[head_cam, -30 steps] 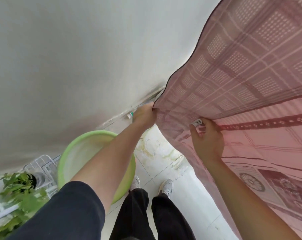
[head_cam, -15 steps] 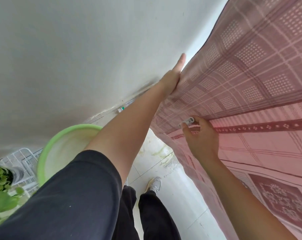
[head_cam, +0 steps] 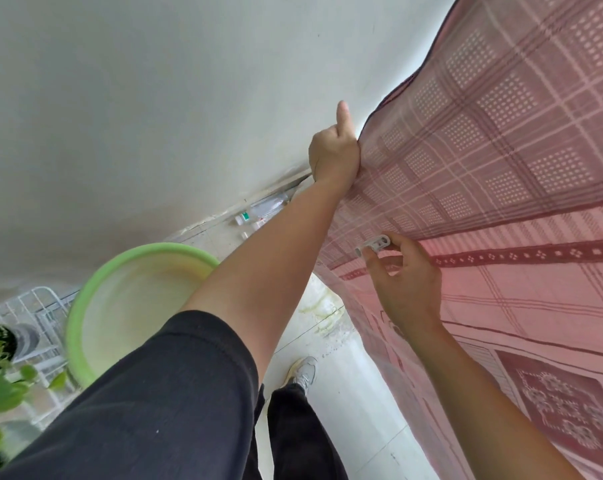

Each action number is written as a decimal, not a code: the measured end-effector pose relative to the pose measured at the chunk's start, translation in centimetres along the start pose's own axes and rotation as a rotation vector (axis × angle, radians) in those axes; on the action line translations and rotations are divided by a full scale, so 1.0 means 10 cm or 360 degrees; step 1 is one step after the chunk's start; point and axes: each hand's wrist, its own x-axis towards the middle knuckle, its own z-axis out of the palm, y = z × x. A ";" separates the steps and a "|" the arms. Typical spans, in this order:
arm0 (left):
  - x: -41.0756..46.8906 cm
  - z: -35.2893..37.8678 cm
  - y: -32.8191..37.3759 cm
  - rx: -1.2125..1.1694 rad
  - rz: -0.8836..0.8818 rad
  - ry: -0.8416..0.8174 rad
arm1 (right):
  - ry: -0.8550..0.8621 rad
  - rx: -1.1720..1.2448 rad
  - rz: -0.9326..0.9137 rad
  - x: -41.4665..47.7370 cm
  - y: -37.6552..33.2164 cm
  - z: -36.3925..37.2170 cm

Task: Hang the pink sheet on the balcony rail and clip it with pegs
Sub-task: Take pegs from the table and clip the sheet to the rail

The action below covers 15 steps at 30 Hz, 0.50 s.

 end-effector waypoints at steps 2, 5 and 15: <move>-0.02 -0.01 0.05 -0.0011 0.0026 0.0119 | 0.0013 0.0046 -0.0051 0.02 -0.12 -0.09; 0.00 0.03 0.05 -0.0086 -0.0054 0.0053 | 0.0092 0.0059 -0.0137 0.07 -0.28 -0.28; 0.10 -0.02 -0.17 -0.0052 -0.0139 -0.0403 | -0.0060 -0.0226 -0.0724 0.38 -1.40 -0.69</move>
